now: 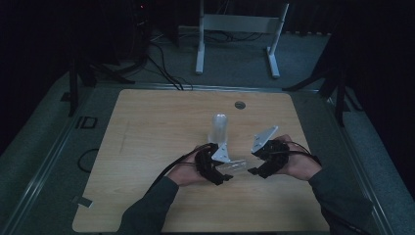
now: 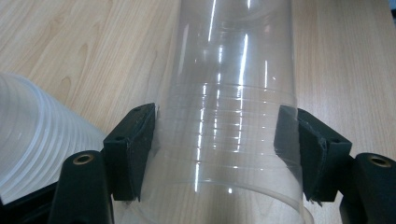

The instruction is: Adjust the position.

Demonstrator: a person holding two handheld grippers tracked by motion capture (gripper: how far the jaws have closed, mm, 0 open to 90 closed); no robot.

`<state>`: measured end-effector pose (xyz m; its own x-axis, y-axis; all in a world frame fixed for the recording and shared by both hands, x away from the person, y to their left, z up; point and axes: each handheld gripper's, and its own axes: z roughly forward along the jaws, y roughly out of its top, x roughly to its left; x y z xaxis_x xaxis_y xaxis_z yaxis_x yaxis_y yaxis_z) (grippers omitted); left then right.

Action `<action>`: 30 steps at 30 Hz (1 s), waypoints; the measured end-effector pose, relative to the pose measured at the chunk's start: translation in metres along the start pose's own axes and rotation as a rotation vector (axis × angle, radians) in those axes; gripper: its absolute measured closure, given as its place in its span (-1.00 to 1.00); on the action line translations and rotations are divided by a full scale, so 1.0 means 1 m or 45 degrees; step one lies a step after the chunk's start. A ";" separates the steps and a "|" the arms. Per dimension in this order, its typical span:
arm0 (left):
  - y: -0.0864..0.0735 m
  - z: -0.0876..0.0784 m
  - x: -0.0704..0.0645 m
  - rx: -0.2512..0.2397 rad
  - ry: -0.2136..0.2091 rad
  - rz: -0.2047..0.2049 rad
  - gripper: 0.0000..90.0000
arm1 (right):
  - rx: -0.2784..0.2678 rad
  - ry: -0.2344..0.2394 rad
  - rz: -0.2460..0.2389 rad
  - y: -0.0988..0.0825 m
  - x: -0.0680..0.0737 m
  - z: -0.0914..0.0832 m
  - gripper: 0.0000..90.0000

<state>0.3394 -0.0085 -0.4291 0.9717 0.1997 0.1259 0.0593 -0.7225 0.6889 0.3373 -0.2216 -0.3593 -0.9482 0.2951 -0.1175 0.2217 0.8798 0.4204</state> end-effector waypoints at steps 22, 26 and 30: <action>0.001 0.001 -0.008 0.056 0.018 0.087 -0.33 | 0.097 0.038 -0.104 0.013 0.006 0.010 -0.22; 0.002 0.002 -0.010 0.058 0.025 0.097 -0.33 | 0.104 0.054 -0.110 0.012 0.007 0.013 -0.22; 0.003 0.001 -0.013 0.066 0.027 0.120 -0.32 | 0.105 0.070 -0.114 0.012 0.009 0.017 -0.25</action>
<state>0.3269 -0.0141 -0.4290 0.9685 0.1433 0.2037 -0.0195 -0.7719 0.6355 0.3353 -0.2017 -0.3706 -0.9756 0.1951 -0.1010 0.1514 0.9301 0.3346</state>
